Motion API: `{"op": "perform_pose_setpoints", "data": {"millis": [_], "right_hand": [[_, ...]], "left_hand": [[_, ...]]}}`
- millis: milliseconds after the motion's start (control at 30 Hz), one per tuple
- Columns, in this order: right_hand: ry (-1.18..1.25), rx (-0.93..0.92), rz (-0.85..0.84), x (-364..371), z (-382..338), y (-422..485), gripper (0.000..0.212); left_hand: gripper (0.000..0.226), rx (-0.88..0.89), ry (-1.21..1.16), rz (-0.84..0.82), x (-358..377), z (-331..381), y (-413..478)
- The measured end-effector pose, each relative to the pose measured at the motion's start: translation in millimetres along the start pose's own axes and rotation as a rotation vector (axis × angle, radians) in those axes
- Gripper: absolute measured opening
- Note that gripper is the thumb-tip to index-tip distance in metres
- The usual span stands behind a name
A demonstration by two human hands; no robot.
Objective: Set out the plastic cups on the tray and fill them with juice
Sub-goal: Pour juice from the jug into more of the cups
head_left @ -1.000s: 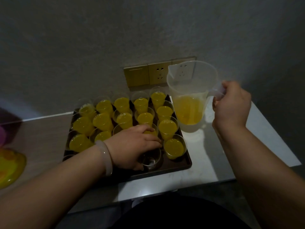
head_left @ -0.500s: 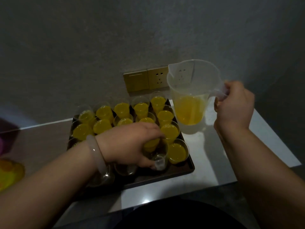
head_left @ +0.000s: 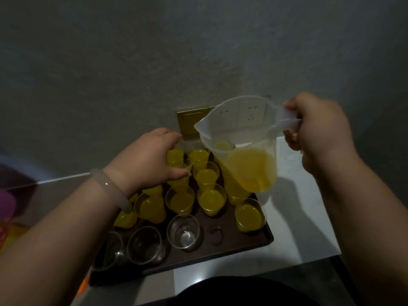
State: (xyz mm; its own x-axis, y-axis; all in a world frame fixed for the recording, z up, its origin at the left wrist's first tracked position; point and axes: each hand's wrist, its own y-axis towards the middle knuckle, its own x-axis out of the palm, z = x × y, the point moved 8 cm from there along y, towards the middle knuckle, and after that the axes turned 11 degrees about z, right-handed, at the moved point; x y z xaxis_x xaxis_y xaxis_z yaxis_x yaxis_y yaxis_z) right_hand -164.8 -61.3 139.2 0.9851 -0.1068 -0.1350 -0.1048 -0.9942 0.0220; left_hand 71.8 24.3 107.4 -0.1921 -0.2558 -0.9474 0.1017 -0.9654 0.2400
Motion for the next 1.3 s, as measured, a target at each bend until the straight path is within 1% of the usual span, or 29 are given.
{"op": "perform_pose_setpoints", "data": {"millis": [67,167,233,333,500,800,1100,1300], "right_hand": [[-0.058,-0.039,-0.058,11,-6,-2,0.027],[-0.241,-0.177,-0.127,30,-18,-6,0.034],[-0.315,-0.257,-0.143,39,-29,-11,0.038],[-0.420,-0.339,-0.168,48,-43,-16,0.036],[-0.623,-0.481,-0.189,62,-59,-24,0.043],[-0.772,-0.599,-0.182,74,-74,-33,0.044],[-0.870,-0.662,-0.229,85,-84,-38,0.044],[-0.888,-0.681,-0.246,91,-90,-39,0.043]], "left_hand": [[0.084,-0.020,0.004,0.001,4,-4,0],[0.082,-0.034,0.010,-0.010,9,-5,0],[0.079,-0.036,0.004,-0.012,10,-5,0],[0.078,-0.030,0.010,-0.024,11,-3,-2],[0.075,-0.021,0.014,-0.041,13,3,-5],[0.067,-0.013,-0.016,-0.020,13,12,-4],[0.072,-0.011,-0.036,-0.038,13,14,-3],[0.070,-0.015,-0.056,-0.029,11,13,-4]]}}
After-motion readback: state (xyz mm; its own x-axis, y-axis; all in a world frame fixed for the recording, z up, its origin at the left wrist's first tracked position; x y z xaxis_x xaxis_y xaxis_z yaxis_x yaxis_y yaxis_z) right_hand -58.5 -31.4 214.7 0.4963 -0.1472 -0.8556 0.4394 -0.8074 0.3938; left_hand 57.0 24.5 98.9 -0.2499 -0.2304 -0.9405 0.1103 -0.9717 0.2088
